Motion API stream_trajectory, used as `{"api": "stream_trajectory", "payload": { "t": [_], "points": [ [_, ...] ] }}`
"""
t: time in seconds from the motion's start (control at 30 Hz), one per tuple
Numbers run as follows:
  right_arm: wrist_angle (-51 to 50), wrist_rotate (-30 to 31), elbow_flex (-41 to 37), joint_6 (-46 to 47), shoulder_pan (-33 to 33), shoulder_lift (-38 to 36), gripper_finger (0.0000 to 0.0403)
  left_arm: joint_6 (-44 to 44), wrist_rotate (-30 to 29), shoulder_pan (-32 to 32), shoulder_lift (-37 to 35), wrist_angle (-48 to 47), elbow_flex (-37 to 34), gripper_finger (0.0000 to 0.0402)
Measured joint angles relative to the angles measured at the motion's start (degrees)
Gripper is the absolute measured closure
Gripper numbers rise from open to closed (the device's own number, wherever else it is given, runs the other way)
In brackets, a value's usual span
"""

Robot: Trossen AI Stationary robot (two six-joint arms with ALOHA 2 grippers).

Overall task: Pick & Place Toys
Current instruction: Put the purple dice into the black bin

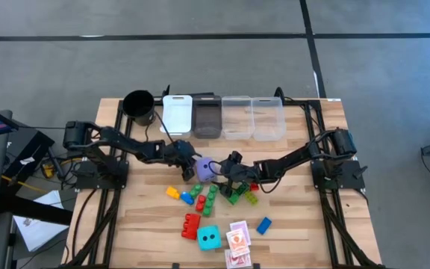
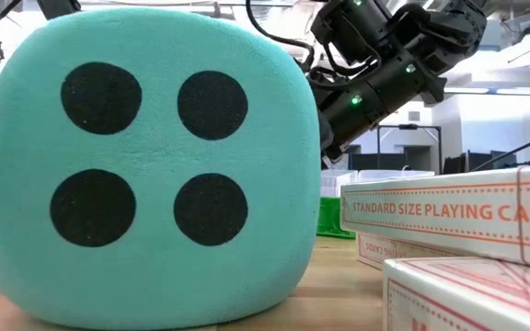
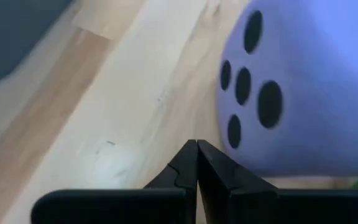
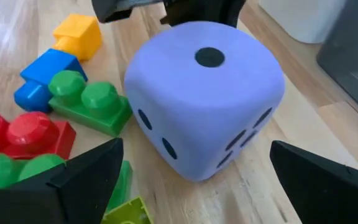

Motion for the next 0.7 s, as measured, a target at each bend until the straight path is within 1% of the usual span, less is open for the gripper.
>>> {"api": "stream_trajectory", "payload": {
  "t": [0.1,0.2,0.33,0.37,0.43,0.5,0.6,0.7],
  "points": [
    [-2.45,0.36,0.00,-0.01,-0.51,0.00,0.0003,-2.39,2.01,-0.06,0.00,-2.29,0.02,0.0401],
    [-5.90,2.28,-0.02,0.54,-0.61,0.00,0.0003,-4.70,4.15,-0.94,-0.15,-4.88,0.15,0.0402],
    [-8.60,3.29,-0.02,0.68,-0.84,0.00,0.0003,-5.64,4.35,-2.77,-0.22,-5.07,0.16,0.0402],
    [-8.59,3.32,-0.02,0.69,-0.87,0.00,0.0003,-5.71,5.40,-3.05,-0.16,-4.35,0.07,0.0402],
    [-8.34,3.42,-0.02,0.64,-0.91,0.00,0.0003,-5.85,10.06,-3.43,0.00,-2.84,-0.02,0.0401],
    [-8.21,3.52,-0.02,0.62,-0.98,0.00,0.0003,-6.83,13.47,-3.58,0.00,-1.64,-0.02,0.0401],
    [-8.23,3.52,-0.02,0.49,-1.07,0.00,0.0003,-7.49,13.76,-3.47,0.00,-1.72,-0.04,0.0402],
    [-8.23,3.51,-0.02,0.47,-1.45,0.00,0.0003,-7.24,11.18,-3.41,0.00,-0.92,-0.04,0.0402]
  ]
}}
